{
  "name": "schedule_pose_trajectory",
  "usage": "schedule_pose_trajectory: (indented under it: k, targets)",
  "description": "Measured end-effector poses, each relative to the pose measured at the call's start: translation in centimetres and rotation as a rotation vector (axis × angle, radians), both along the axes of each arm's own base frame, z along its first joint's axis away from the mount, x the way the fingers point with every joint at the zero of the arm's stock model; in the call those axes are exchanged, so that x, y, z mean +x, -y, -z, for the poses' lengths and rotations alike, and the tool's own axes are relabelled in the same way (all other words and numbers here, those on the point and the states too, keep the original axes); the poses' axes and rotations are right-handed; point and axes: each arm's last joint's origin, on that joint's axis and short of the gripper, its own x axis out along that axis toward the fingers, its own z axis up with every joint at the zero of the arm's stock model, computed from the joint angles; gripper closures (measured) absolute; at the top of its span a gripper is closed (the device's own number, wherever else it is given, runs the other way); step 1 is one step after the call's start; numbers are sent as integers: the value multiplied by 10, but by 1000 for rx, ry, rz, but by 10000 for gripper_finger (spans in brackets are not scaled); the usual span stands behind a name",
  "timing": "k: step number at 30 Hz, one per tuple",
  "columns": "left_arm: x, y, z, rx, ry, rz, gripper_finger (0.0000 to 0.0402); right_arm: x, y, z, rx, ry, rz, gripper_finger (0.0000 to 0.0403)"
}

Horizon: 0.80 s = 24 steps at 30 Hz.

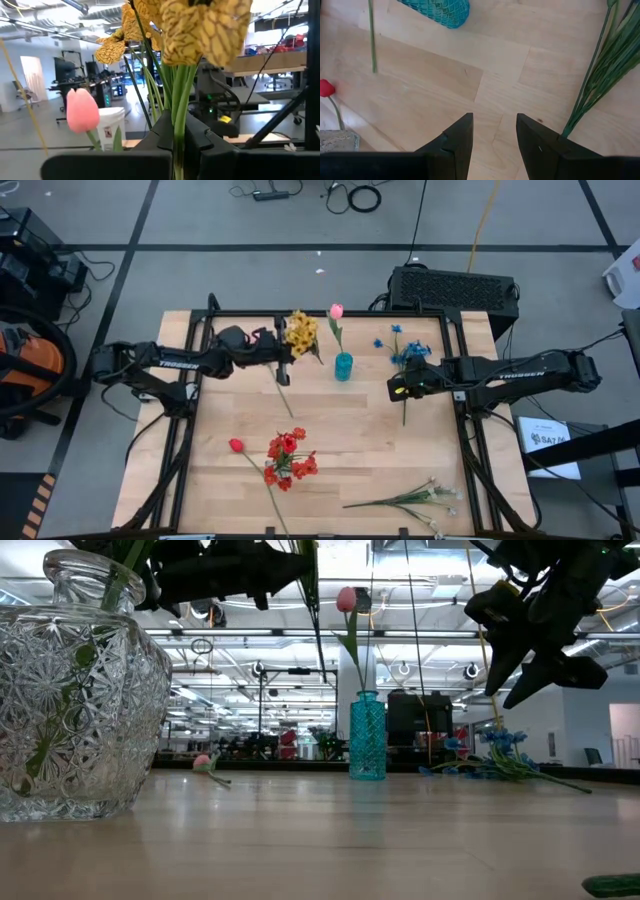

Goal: Sort flowers into vase by color
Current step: Put the yellow flowers into the blue vase

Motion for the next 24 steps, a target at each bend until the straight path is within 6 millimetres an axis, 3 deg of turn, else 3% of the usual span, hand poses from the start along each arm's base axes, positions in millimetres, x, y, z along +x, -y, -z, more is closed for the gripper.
schedule_pose_trajectory:
  k: [9,14,18,24]
  targets:
    - [10,-2,-3,3,144,14,392,0,0,0,-1,5,0,261]
    - [24,-8,10,-16,112,10,392,0,0,0,-1,6,0,261]
    - [27,-15,0,6,188,-6,392,0,0,0,-1,7,0,261]
    - [39,-20,3,-11,151,-3,392,0,0,0,-1,6,0,261]
